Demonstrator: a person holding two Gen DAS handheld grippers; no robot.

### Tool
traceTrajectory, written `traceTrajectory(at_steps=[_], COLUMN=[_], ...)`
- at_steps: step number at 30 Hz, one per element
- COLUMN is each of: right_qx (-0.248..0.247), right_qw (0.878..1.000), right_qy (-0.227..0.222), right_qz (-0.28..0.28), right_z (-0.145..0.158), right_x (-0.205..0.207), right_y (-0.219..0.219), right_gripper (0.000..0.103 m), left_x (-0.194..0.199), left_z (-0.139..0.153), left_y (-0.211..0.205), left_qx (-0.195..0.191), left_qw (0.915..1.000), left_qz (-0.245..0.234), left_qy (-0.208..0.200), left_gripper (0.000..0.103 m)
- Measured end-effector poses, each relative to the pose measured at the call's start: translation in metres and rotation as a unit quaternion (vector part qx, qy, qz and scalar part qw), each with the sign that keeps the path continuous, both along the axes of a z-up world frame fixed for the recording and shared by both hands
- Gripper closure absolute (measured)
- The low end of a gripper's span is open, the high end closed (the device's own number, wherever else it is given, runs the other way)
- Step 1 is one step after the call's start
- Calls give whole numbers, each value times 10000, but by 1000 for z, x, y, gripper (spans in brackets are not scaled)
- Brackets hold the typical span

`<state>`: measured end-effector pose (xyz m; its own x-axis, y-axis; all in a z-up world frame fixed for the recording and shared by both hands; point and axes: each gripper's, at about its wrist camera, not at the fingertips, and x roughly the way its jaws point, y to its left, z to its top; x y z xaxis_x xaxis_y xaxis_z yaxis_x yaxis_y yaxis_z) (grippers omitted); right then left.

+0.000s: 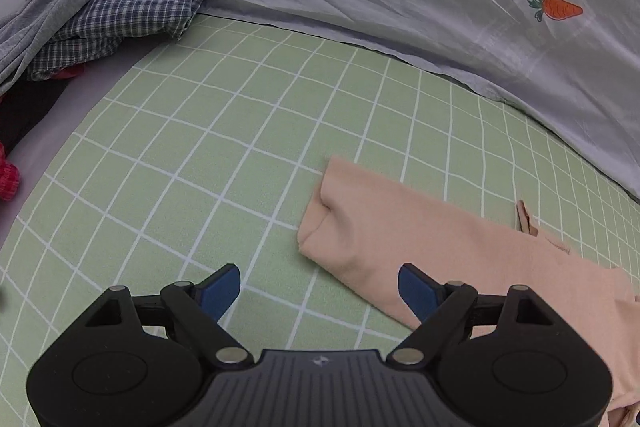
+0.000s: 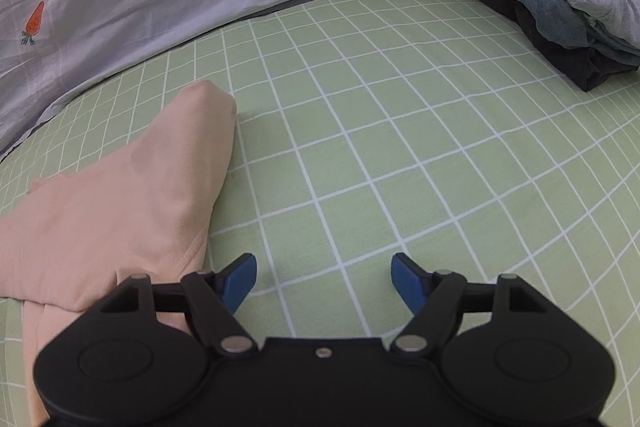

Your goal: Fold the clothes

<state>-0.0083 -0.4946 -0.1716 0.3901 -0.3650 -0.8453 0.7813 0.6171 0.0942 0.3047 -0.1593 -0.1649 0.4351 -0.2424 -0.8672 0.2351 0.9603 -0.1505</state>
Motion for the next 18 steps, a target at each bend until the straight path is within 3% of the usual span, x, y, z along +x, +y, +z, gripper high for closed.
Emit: traceTrajectory(at_steps=[2, 4, 5, 6, 7, 10, 14, 18], right_qx=[-109, -140, -186, -232, -279, -385, -396, -459], right_qw=[9999, 9995, 9993, 9991, 9988, 9982, 9979, 9972], right_qy=[84, 165, 166, 167, 167, 68, -74, -136], right_qz=[83, 217, 265, 313, 361, 457, 503, 576], right_z=[-1, -1, -1, 0, 1, 6, 11, 13], right_x=[4, 8, 9, 9, 9, 7, 7, 8], right_y=[3, 7, 8, 10, 11, 13, 15, 22], right_gripper=[27, 27, 27, 27, 28, 35, 37, 37], left_x=[8, 13, 13, 13, 12, 10, 1, -13], left_z=[-5, -11, -12, -12, -13, -11, 19, 86], left_y=[-5, -7, -8, -8, -9, -11, -8, -3], left_qx=[19, 25, 29, -1, -38, -187, -473, -932], left_qw=[10000, 9997, 9995, 9996, 9996, 9994, 9970, 9883], left_qz=[50, 260, 304, 295, 277, 242, 249, 208], left_qy=[-16, 40, -25, -55, -74, -147, -563, -1192], left_gripper=[26, 43, 43, 58, 80, 100, 100, 100])
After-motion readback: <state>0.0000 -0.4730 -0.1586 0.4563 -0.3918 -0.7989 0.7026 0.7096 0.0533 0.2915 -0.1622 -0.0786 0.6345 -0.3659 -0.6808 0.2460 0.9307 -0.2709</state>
